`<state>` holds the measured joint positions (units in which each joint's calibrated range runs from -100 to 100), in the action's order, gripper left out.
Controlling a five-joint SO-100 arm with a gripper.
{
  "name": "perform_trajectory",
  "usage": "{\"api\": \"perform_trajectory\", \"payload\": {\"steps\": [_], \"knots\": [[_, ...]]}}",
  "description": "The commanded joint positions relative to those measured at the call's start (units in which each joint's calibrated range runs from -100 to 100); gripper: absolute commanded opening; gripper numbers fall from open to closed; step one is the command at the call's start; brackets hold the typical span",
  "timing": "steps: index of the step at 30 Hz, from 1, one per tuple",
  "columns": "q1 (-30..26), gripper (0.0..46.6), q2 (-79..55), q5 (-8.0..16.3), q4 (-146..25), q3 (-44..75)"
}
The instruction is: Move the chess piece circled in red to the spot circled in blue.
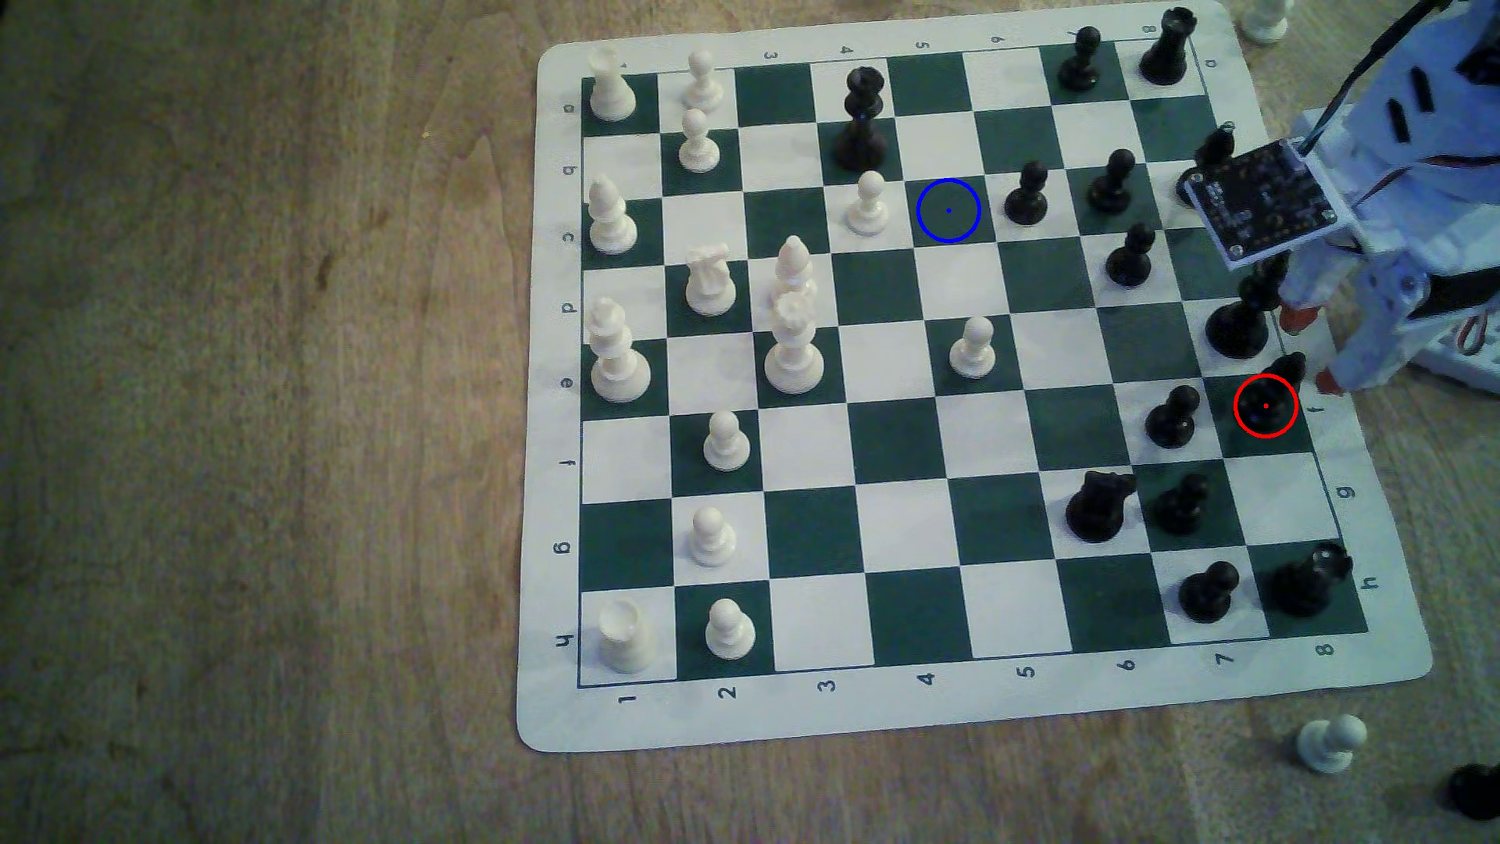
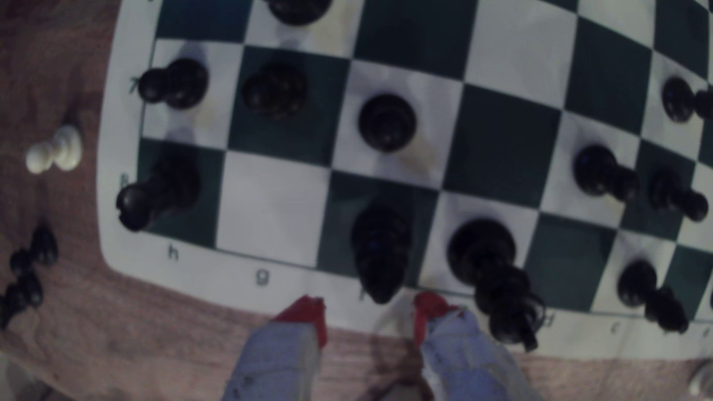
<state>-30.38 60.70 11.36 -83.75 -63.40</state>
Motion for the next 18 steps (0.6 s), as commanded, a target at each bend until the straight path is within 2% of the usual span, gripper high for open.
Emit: {"api": "perform_trajectory", "payload": {"steps": [1,18], "knots": [[0.3,12.1,0.8,-0.1,0.2,0.6],[-1.3,12.0,-2.7,0.6,7.7,-5.9]]}}
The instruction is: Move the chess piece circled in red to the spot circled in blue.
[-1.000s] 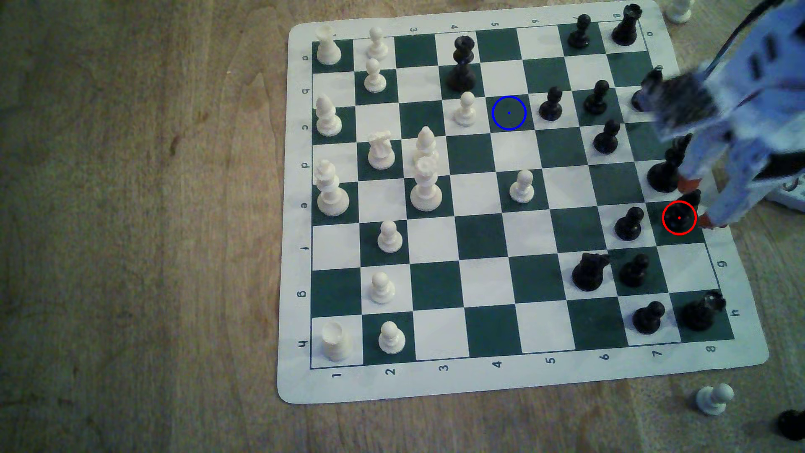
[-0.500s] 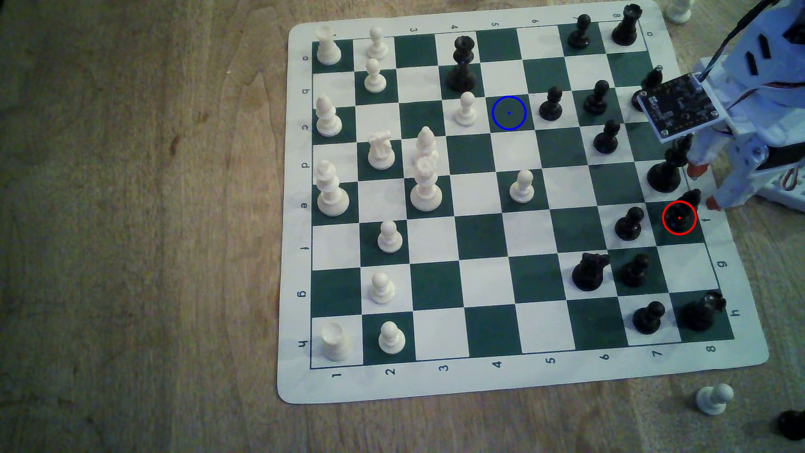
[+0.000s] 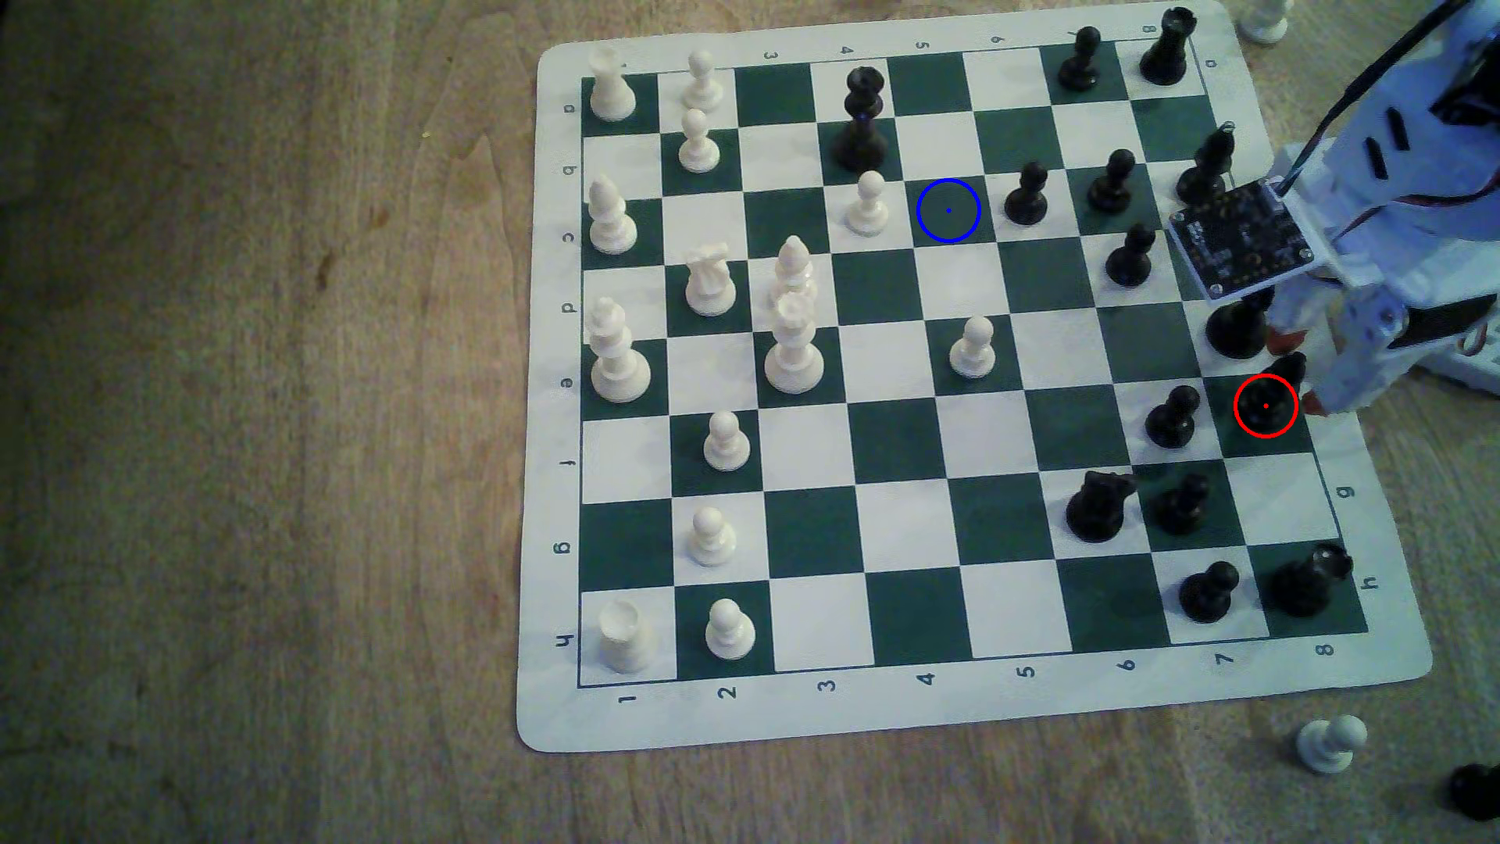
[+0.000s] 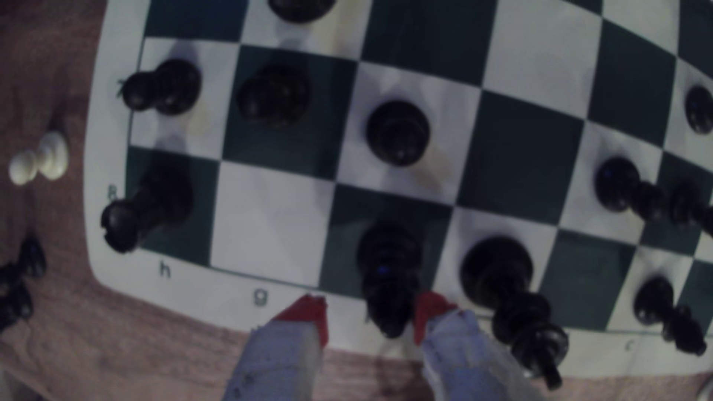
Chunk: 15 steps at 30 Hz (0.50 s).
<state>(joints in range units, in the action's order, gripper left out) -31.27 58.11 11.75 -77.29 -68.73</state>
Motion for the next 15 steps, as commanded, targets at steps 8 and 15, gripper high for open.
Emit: {"api": "perform_trajectory", "payload": {"steps": [8,15], "knots": [[-0.9,10.8,-0.1,0.4,4.0,-3.8],[-1.0,4.2,-0.5,0.4,4.6,-3.8]]}}
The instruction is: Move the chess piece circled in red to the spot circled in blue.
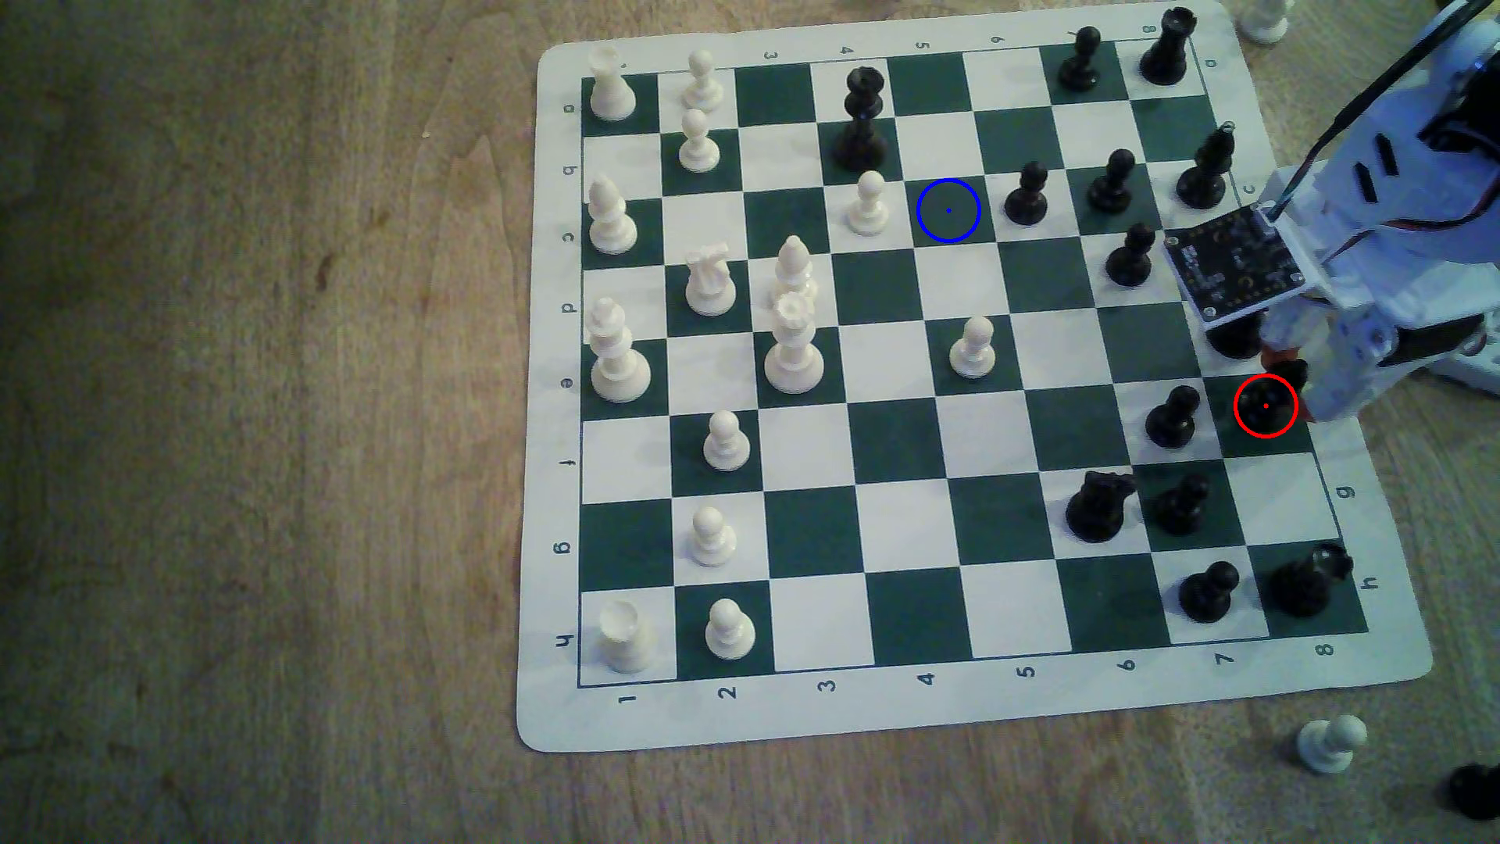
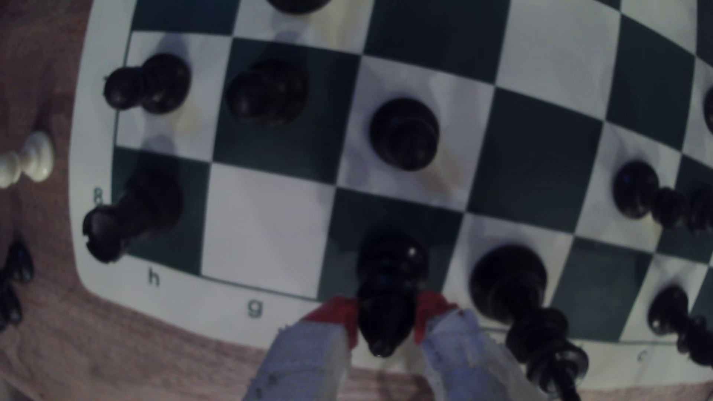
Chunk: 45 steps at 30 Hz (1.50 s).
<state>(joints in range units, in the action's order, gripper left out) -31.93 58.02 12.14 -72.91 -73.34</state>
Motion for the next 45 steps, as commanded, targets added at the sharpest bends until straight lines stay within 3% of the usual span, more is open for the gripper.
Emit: {"api": "perform_trajectory", "payload": {"steps": [1,11,26,38,45], "knots": [[-0.4,1.0,-0.4,0.0,0.3,0.7],[-0.8,0.2,-1.1,0.0,0.7,1.0],[0.9,0.2,2.1,-0.3,-7.8,15.5],[9.0,0.2,-6.2,-2.1,-12.7,40.8],[20.6,0.2,-17.7,-5.7,-7.4,45.6]]}}
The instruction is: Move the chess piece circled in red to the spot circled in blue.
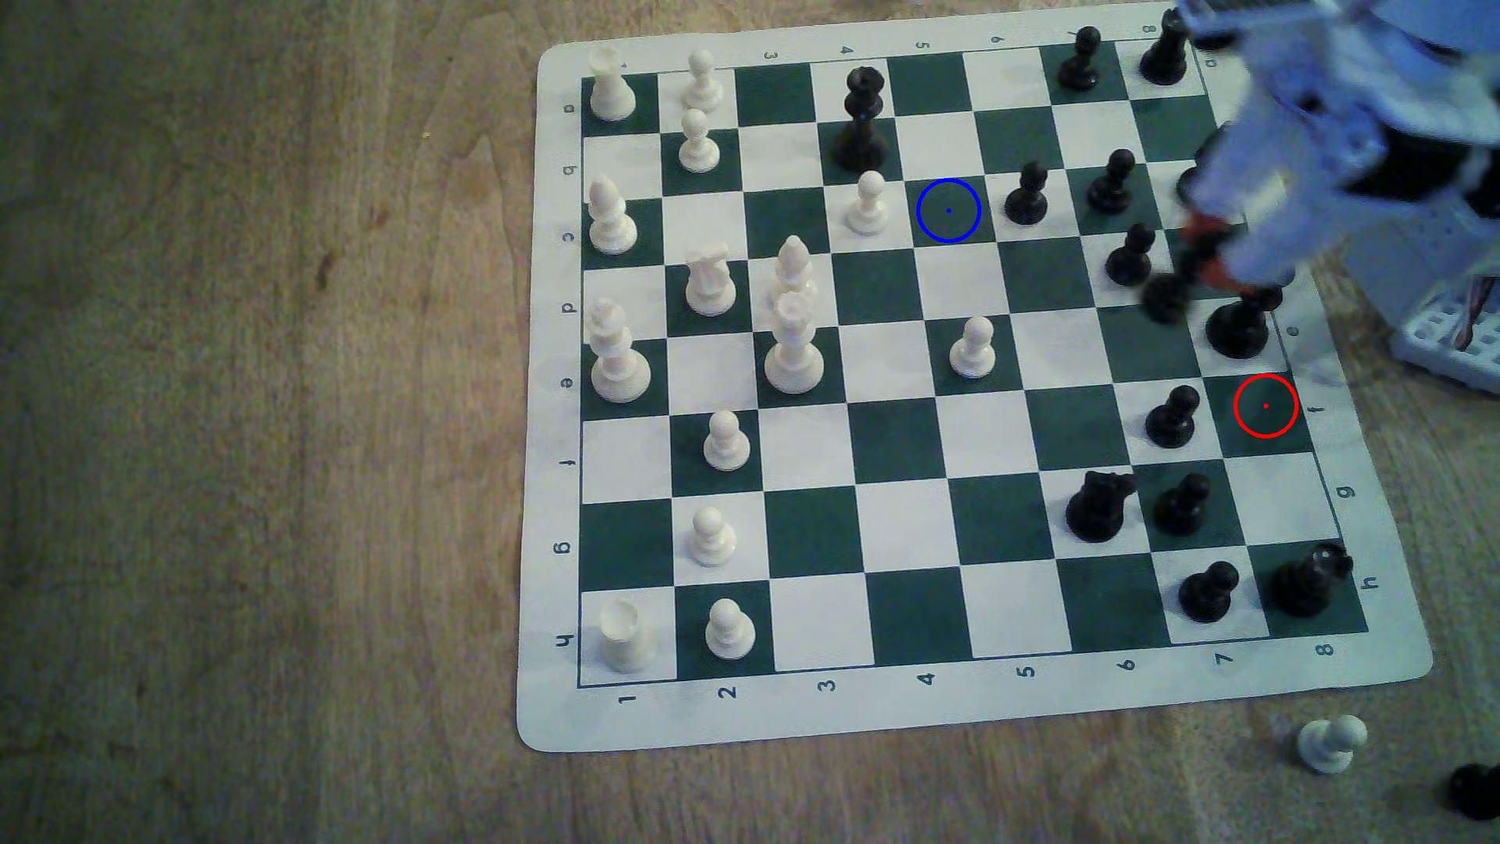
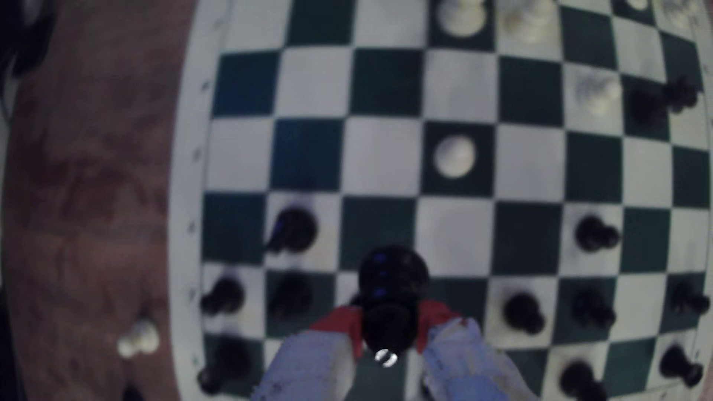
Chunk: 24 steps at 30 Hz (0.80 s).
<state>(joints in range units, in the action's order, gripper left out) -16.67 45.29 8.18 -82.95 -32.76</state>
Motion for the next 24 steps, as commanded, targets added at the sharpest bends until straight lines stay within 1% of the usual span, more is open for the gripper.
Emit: {"api": "perform_trajectory", "payload": {"steps": [1,4,5,8,9,12,14,18,24], "knots": [[6.4,0.2,-6.0,-2.0,3.3,4.7],[9.3,0.2,-8.8,-2.5,5.9,3.7],[11.4,0.2,-10.6,-2.9,7.9,3.6],[14.9,0.2,-12.9,-3.8,10.1,4.0],[16.7,0.2,-14.2,-4.4,11.1,4.2],[18.4,0.2,-15.9,-5.0,11.9,4.3],[20.6,0.2,-18.5,-5.5,12.9,4.4],[23.0,0.2,-21.9,-6.0,15.1,4.1],[24.7,0.2,-28.0,-6.3,19.6,3.7]]}}
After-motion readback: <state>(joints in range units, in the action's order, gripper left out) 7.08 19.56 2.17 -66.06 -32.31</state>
